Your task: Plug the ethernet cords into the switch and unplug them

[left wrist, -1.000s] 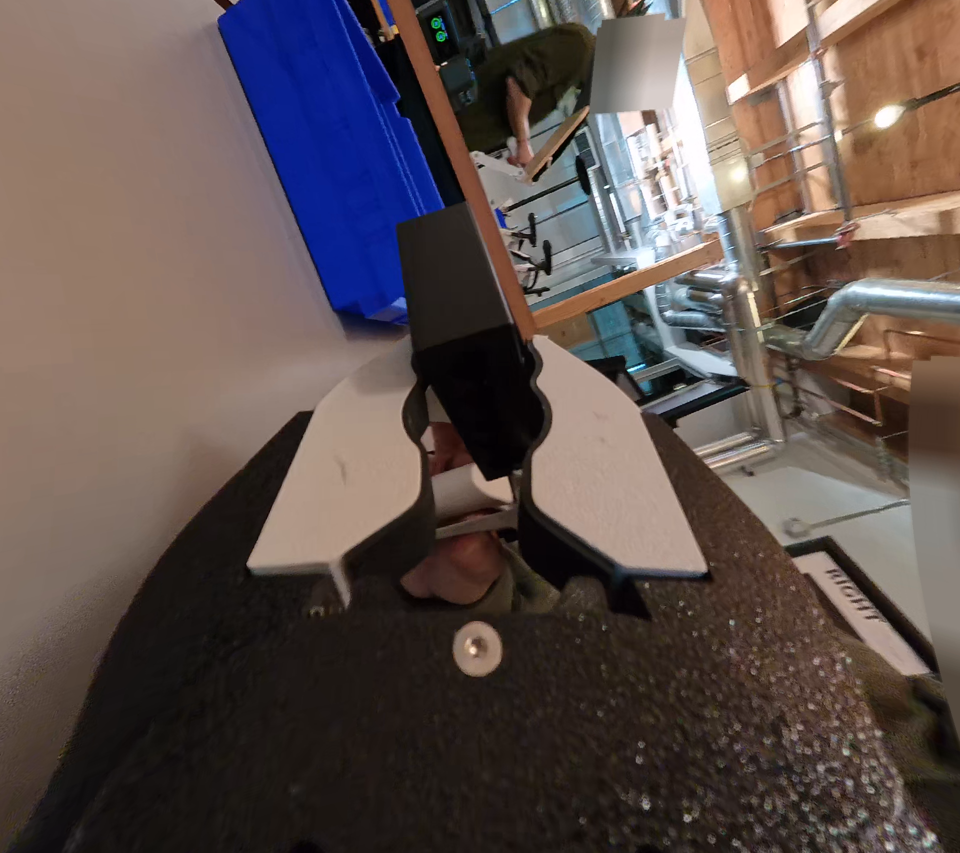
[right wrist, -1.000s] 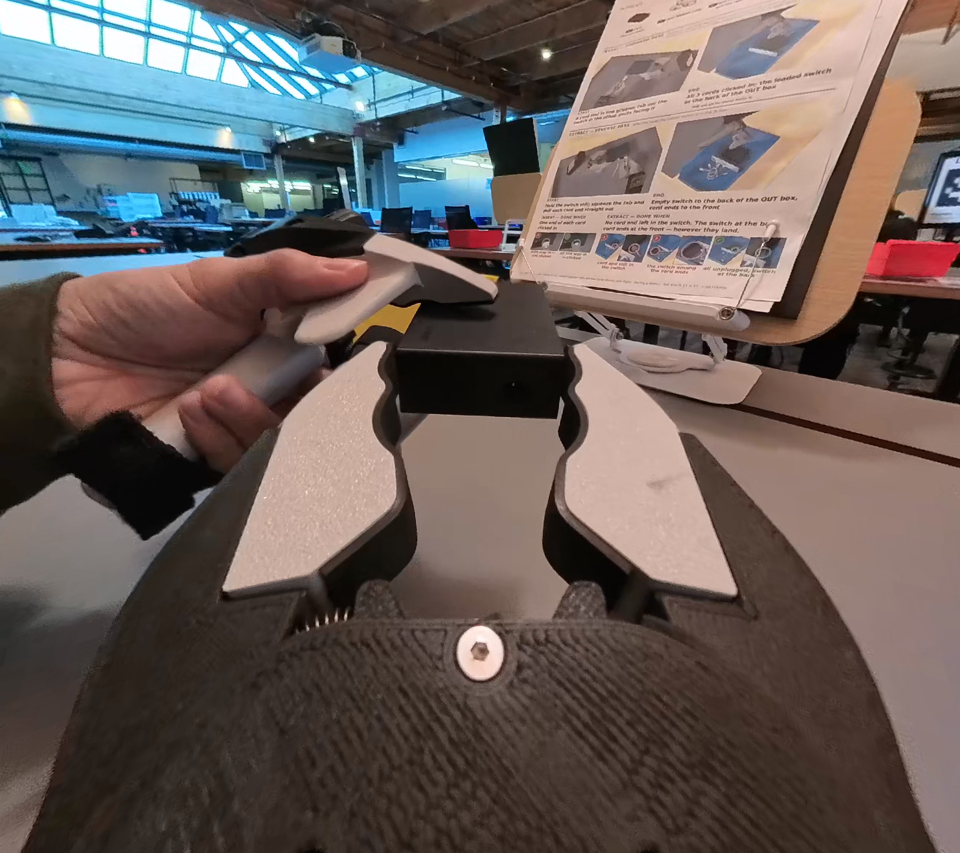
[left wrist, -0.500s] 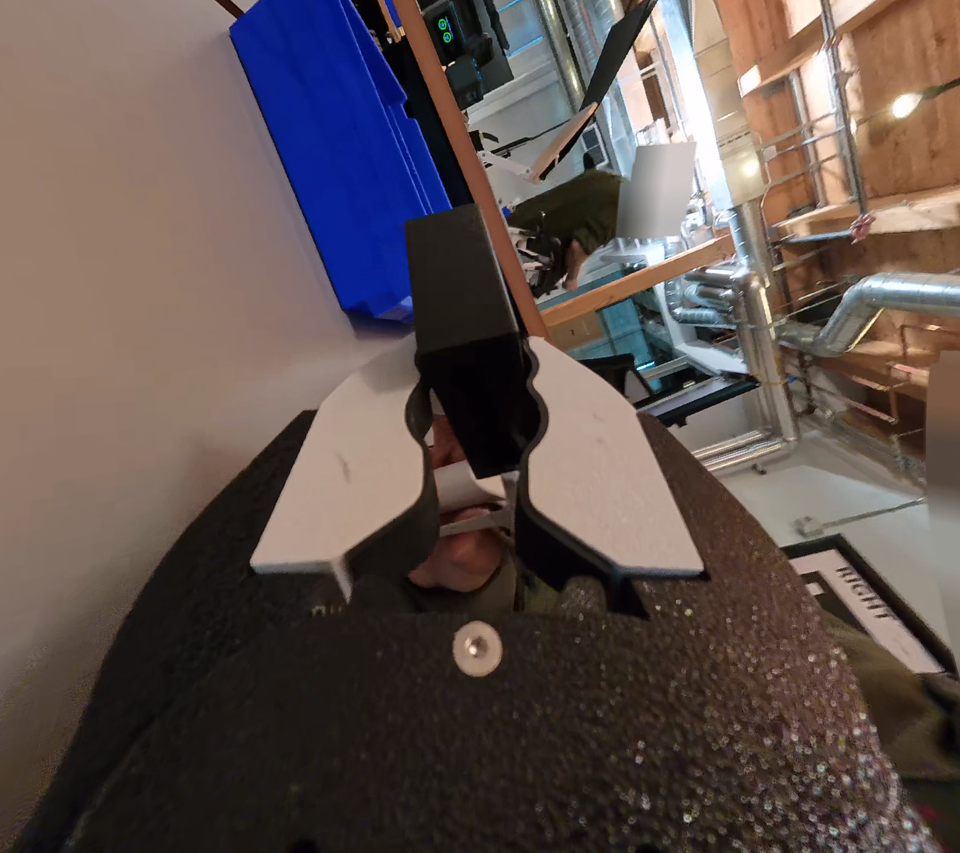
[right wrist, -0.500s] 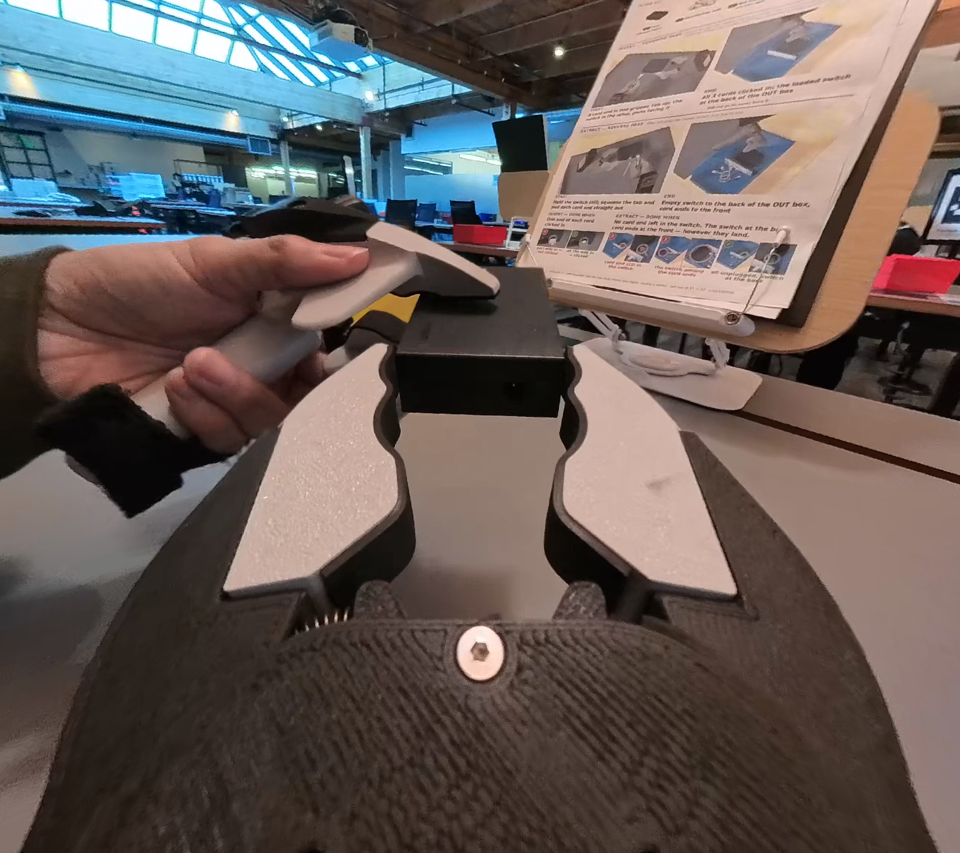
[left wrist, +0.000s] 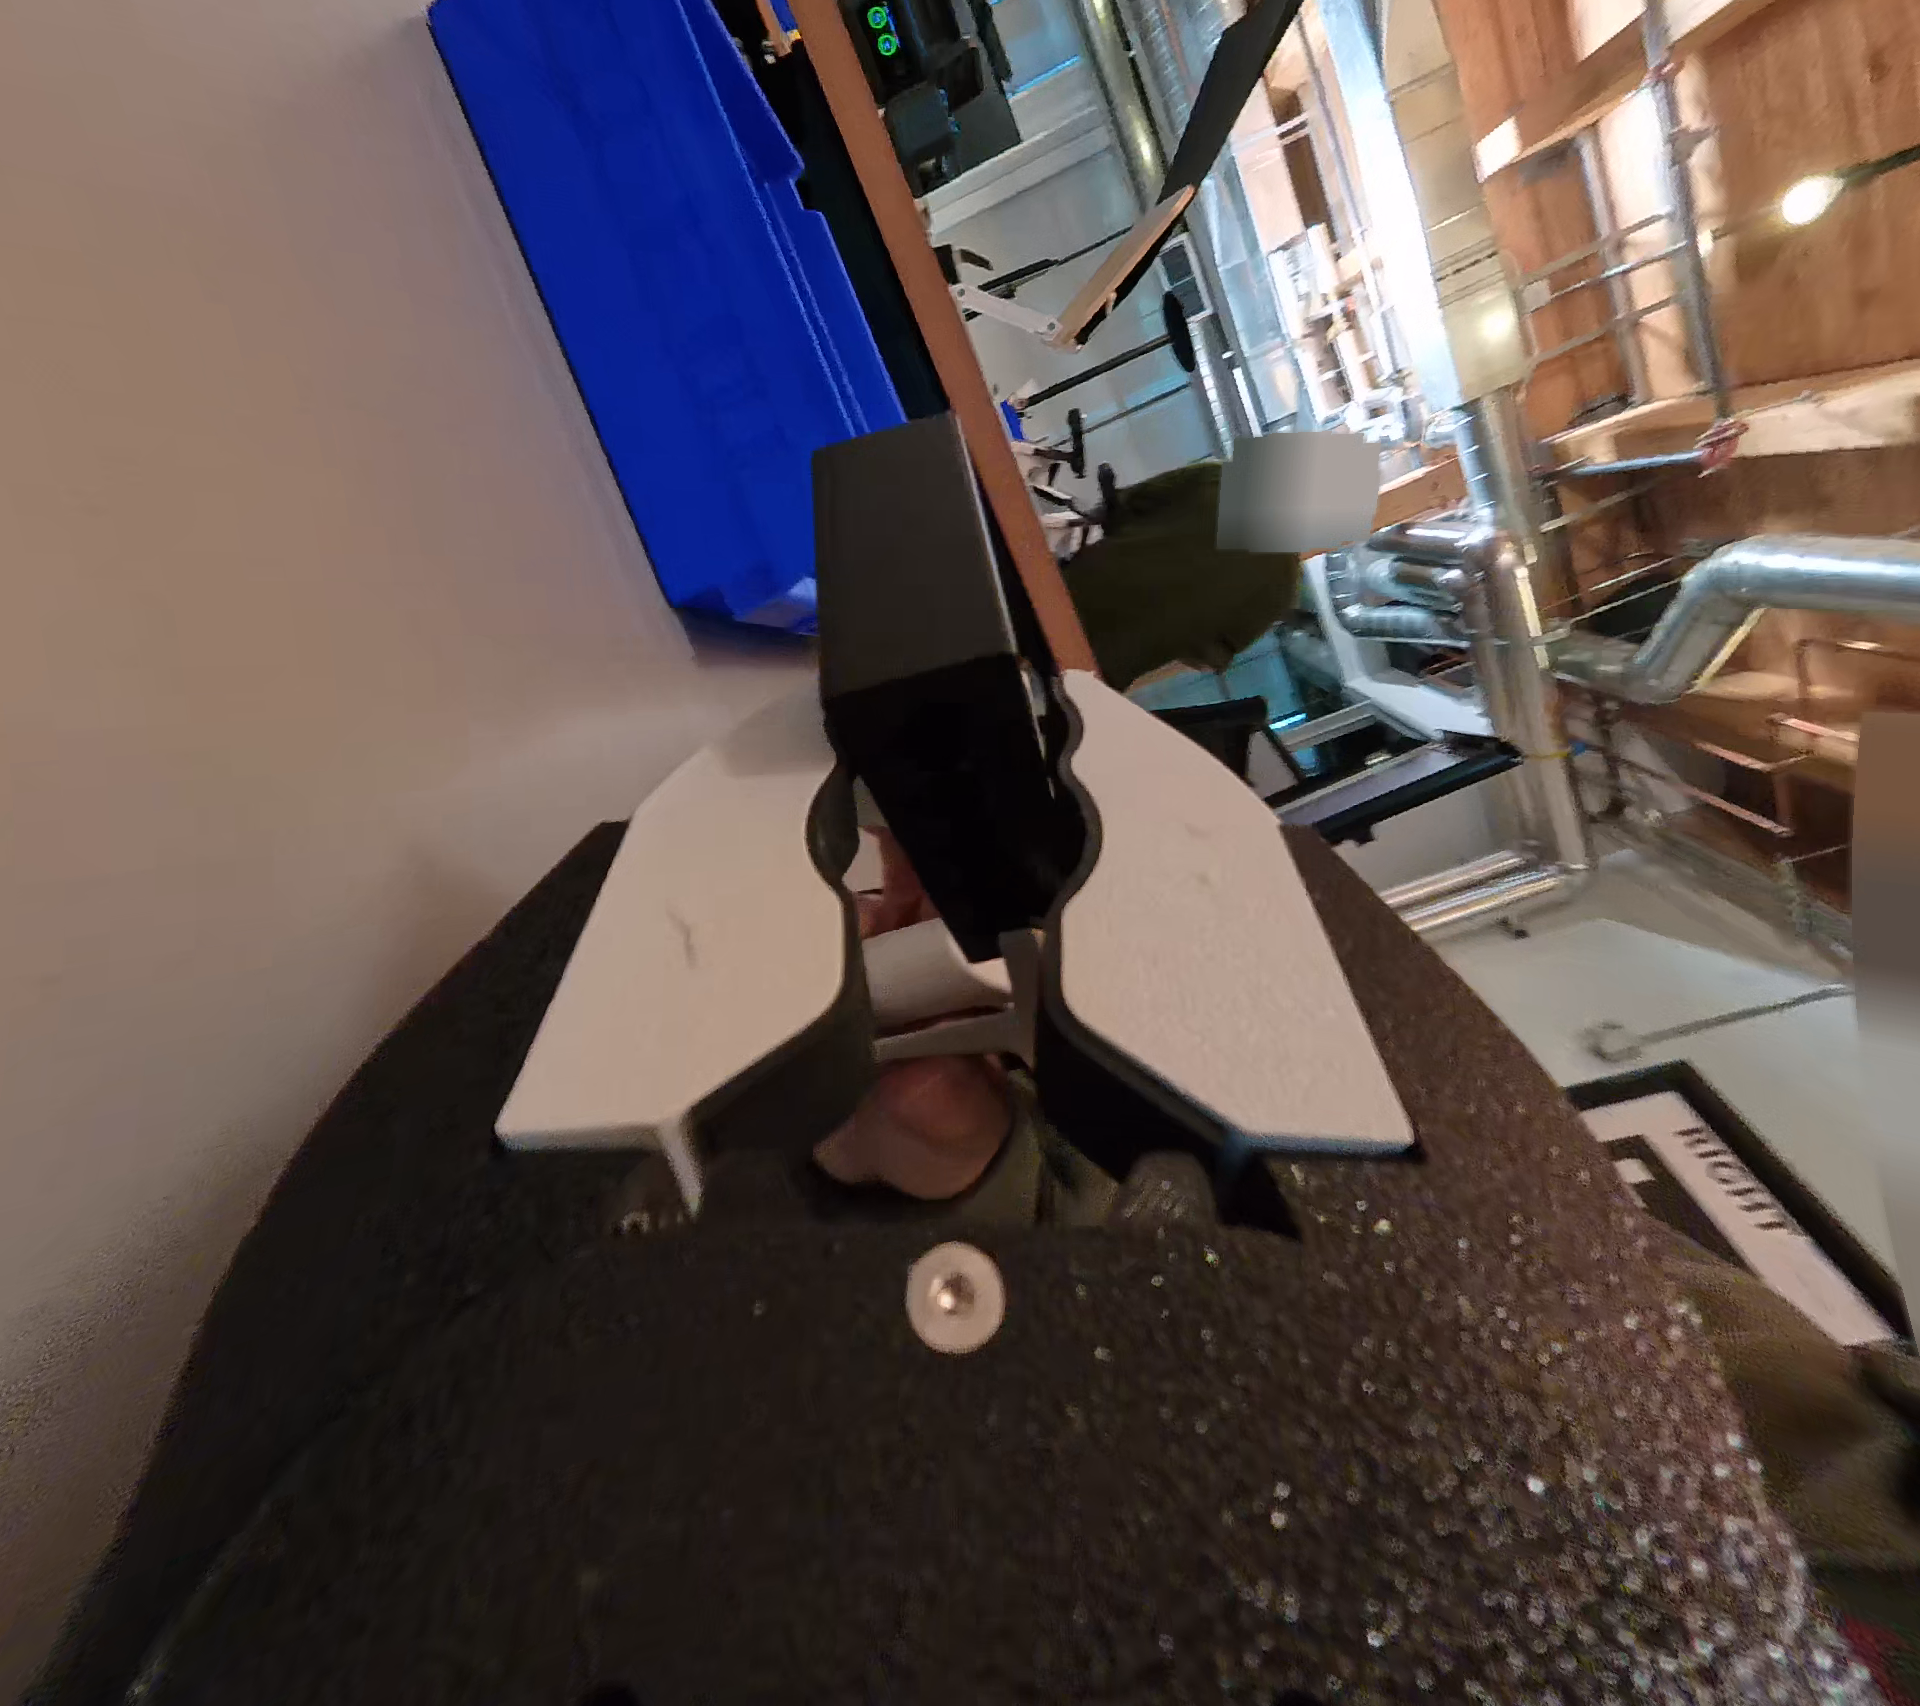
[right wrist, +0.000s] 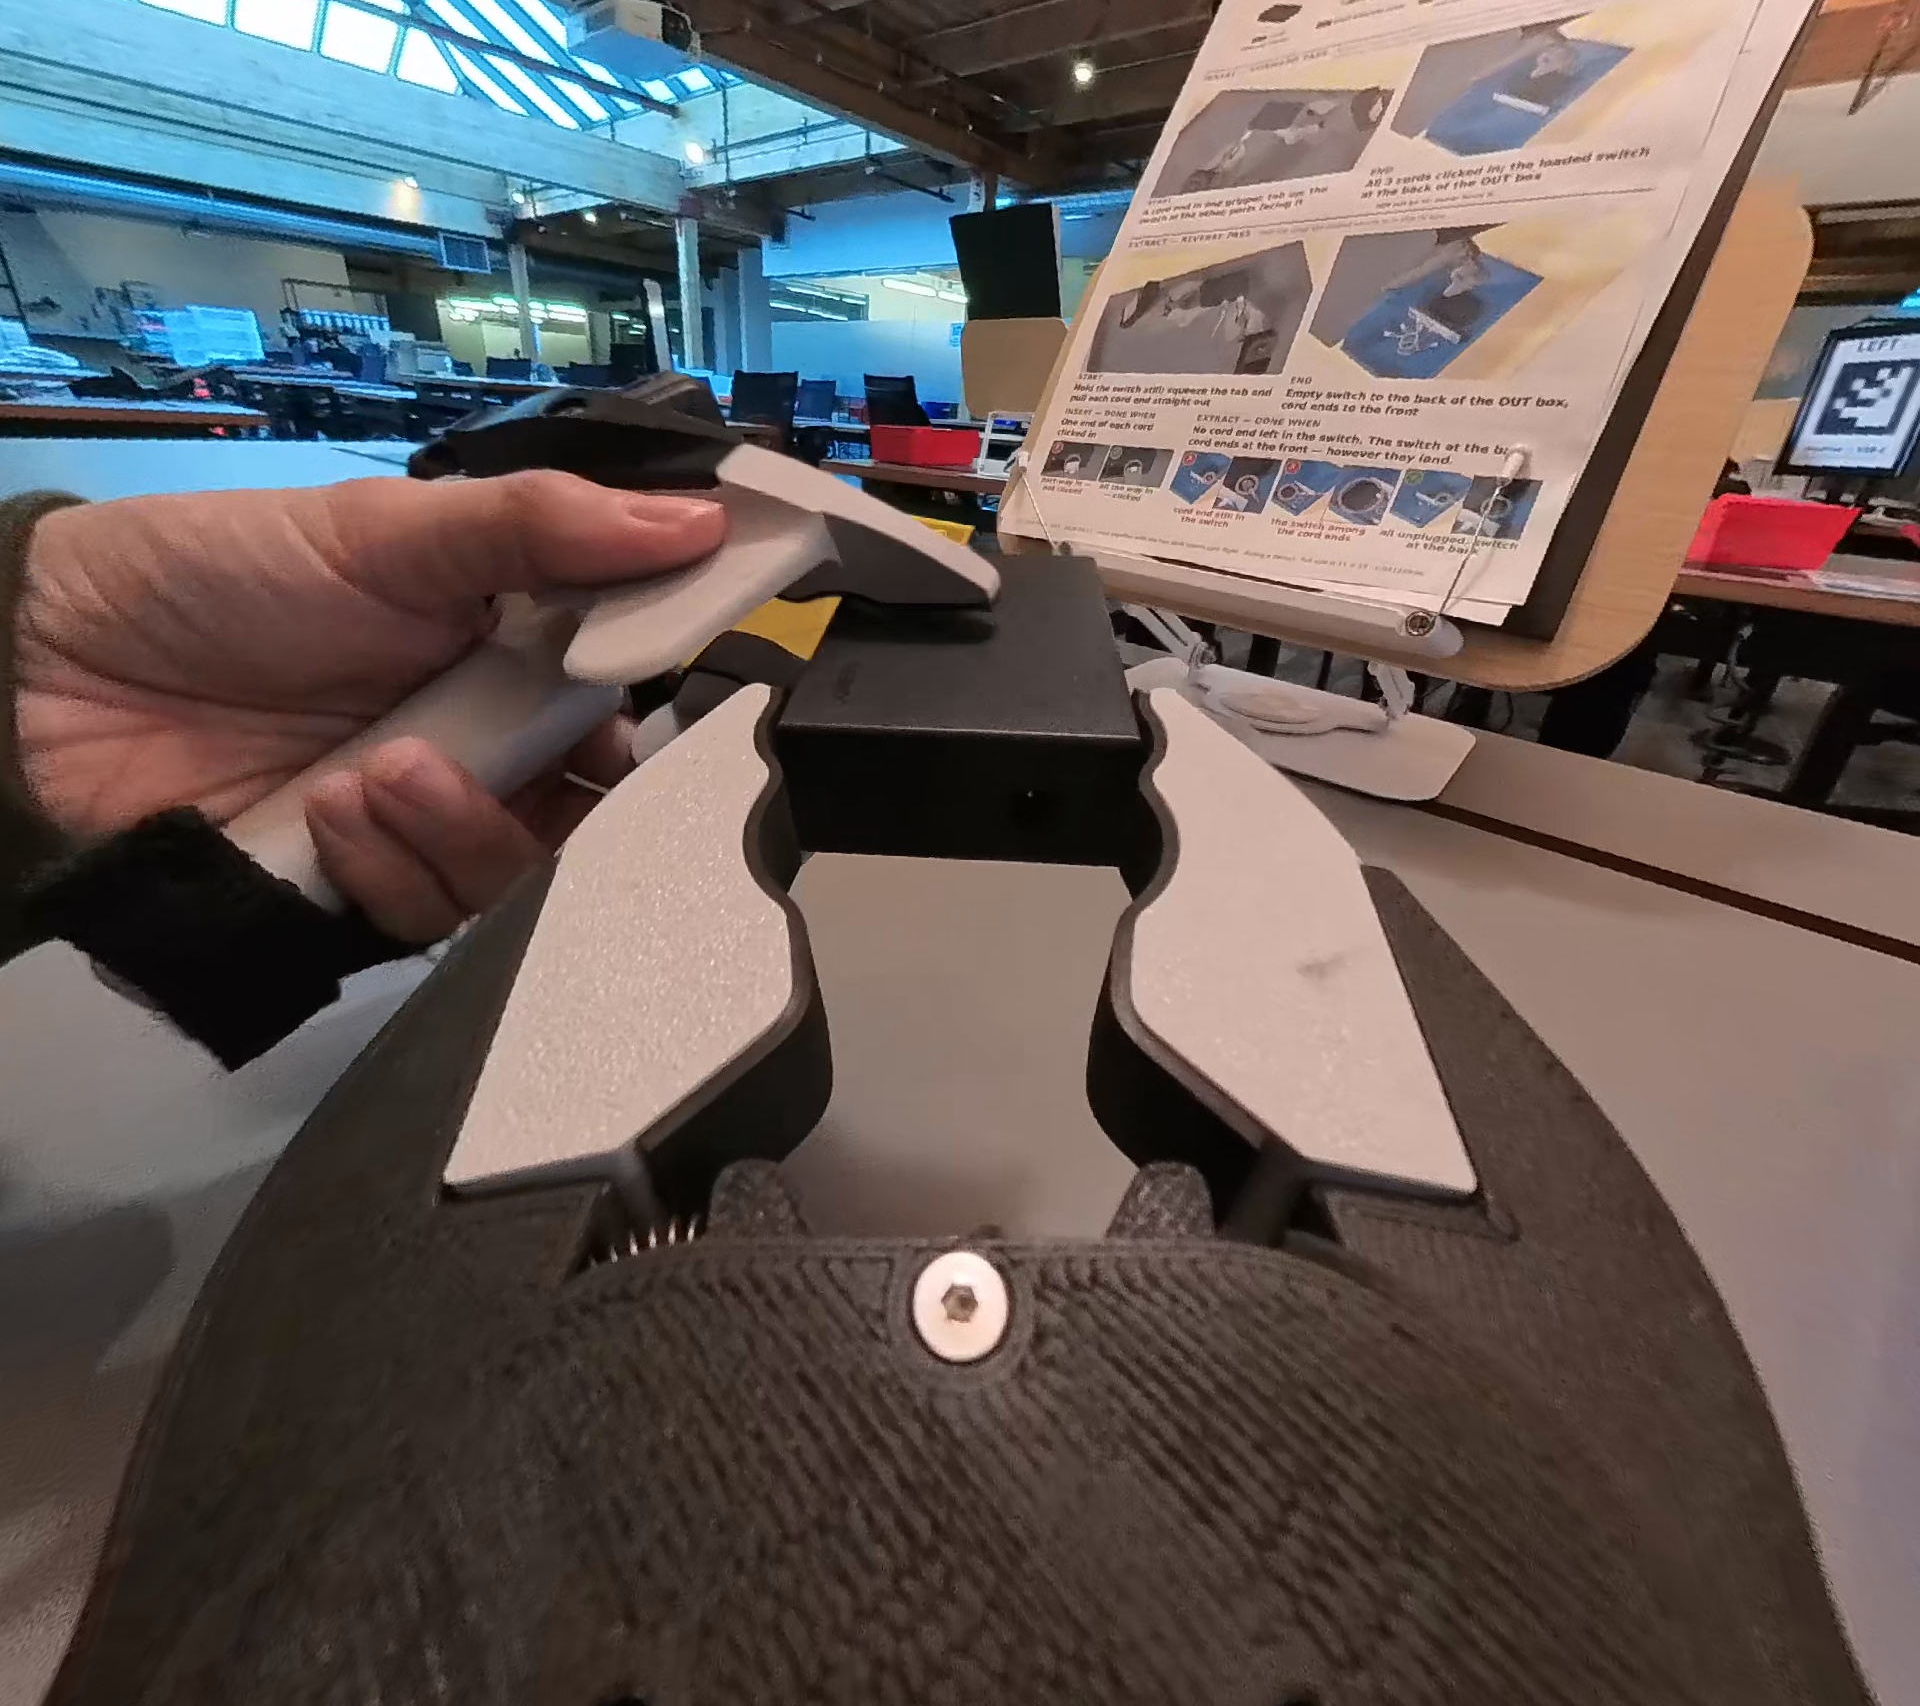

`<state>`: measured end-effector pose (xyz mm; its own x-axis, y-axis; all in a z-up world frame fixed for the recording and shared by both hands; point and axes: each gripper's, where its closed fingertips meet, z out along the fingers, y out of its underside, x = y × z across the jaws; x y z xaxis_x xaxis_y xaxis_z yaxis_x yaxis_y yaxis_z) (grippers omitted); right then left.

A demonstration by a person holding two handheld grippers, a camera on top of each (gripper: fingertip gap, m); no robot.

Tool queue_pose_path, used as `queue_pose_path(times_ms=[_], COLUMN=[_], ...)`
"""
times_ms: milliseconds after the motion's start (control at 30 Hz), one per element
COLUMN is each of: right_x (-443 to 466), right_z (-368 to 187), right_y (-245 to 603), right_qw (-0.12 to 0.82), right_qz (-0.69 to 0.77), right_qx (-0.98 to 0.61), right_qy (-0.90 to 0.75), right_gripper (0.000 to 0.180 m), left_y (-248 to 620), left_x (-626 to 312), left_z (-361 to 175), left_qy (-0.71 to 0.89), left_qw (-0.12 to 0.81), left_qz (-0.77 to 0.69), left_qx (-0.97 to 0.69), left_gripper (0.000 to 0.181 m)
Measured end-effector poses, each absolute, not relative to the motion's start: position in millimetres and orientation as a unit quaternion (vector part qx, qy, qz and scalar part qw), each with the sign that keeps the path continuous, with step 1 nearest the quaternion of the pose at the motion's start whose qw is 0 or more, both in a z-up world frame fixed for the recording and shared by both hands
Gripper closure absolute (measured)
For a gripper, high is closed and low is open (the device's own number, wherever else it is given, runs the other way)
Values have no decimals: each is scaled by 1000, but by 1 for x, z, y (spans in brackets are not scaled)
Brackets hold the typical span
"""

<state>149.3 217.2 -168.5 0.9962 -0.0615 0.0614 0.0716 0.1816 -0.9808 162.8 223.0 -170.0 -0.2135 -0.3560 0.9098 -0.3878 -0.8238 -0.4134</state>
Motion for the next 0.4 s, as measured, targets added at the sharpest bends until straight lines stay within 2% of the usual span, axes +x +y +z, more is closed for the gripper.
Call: queue_pose_path(times_ms=[67, 100, 300, 400], right_x=[152, 154, 160, 162], right_z=[-167, -167, -167, -168], right_y=[215, 214, 211, 211], right_qw=[772, 772, 776, 776], right_qz=[-39, -38, -26, -20], right_qx=[-635, -634, -629, -629], right_qy=[4, 6, 21, 24], right_gripper=[118, 118, 118, 118], left_y=[230, 235, 272, 311], left_x=[161, 158, 128, 98], left_z=[-169, -168, -148, -135], left_qy=[-304, -308, -363, -411], left_qw=[-15, -30, -179, -250], left_qz=[715, 714, 666, 588], left_qx=[629, 628, 627, 650], left_gripper=[129, 126, 126, 128])
